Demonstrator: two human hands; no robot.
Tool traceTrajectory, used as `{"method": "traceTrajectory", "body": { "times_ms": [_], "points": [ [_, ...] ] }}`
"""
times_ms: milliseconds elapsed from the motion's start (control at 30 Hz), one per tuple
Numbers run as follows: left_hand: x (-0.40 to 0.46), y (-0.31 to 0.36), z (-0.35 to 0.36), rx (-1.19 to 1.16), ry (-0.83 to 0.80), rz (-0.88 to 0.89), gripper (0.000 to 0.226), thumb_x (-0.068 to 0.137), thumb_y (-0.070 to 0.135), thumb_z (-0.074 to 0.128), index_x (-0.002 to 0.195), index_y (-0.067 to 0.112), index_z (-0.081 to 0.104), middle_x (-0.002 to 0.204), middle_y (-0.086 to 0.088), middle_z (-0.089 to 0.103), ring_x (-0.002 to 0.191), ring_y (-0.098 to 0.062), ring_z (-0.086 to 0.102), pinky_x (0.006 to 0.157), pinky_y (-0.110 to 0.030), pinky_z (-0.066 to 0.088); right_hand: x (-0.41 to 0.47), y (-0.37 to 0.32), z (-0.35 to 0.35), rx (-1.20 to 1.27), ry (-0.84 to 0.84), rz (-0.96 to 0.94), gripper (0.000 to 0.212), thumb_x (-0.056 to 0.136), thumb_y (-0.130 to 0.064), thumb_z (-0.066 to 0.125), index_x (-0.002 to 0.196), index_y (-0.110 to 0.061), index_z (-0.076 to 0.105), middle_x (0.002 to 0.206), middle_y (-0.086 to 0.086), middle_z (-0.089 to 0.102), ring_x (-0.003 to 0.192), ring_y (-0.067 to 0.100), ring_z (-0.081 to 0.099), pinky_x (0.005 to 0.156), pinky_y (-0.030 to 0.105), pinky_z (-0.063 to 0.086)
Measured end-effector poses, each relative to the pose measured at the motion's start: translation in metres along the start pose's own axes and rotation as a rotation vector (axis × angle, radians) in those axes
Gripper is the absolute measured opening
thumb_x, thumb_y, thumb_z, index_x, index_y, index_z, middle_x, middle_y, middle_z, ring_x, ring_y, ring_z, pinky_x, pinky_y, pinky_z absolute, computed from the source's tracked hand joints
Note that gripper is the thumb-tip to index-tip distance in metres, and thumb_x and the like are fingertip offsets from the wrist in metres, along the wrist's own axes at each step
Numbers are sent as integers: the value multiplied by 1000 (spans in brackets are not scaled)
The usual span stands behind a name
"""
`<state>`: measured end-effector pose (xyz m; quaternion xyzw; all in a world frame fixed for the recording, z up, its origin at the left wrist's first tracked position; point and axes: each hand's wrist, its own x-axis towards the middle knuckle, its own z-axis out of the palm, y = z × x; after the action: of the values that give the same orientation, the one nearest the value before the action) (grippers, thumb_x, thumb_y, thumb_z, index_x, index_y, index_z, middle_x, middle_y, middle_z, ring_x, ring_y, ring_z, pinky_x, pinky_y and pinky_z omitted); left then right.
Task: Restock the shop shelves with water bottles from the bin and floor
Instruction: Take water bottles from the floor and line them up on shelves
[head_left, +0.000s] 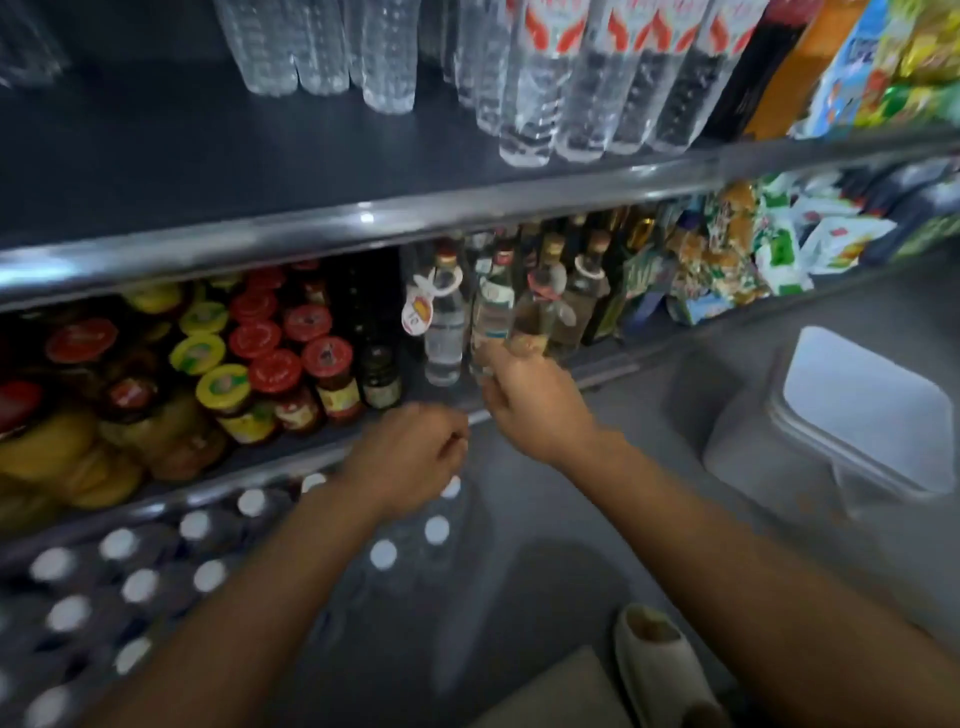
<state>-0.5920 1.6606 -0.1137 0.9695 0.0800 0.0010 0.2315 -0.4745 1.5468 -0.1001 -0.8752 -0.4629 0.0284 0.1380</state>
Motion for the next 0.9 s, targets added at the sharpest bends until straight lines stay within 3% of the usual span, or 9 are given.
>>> {"method": "traceTrajectory", "body": {
  "times_ms": [100, 267, 533, 667, 900],
  "points": [
    [-33, -11, 53, -55, -129, -43, 18, 93, 23, 48, 87, 17, 64, 92, -3, 66, 87, -21, 60, 70, -35, 45, -36, 2, 60, 45, -151, 56, 26, 90, -12, 49, 116, -10, 50, 114, 17, 56, 94, 43, 57, 69, 44, 47],
    [-77, -30, 128, -84, -346, -155, 16, 92, 24, 47, 88, 19, 61, 99, -4, 65, 94, -25, 63, 81, -41, 50, -69, 1, 131, 102, -335, 124, 43, 88, -12, 50, 131, -12, 45, 122, 16, 55, 103, 41, 58, 83, 44, 49],
    [-111, -59, 199, -86, -558, -303, 21, 92, 19, 47, 103, 17, 64, 113, -8, 66, 104, -26, 60, 80, -31, 43, -68, -12, 185, -29, -461, 50, 57, 87, -21, 56, 139, -22, 33, 118, 18, 56, 104, 41, 58, 81, 42, 47],
    [-117, -69, 213, -62, -585, -336, 21, 92, 20, 47, 105, 16, 63, 116, -9, 64, 106, -27, 59, 82, -32, 43, -62, -13, 202, -74, -462, 15, 54, 88, -26, 57, 137, -20, 35, 115, 20, 57, 104, 41, 58, 81, 43, 48],
    [-111, -69, 209, -65, -496, -300, 20, 93, 24, 45, 102, 17, 62, 114, -9, 64, 105, -28, 60, 82, -34, 45, -58, -11, 201, -33, -434, -5, 40, 88, -22, 55, 124, -12, 42, 112, 22, 62, 100, 43, 59, 76, 40, 46]
  ]
}}
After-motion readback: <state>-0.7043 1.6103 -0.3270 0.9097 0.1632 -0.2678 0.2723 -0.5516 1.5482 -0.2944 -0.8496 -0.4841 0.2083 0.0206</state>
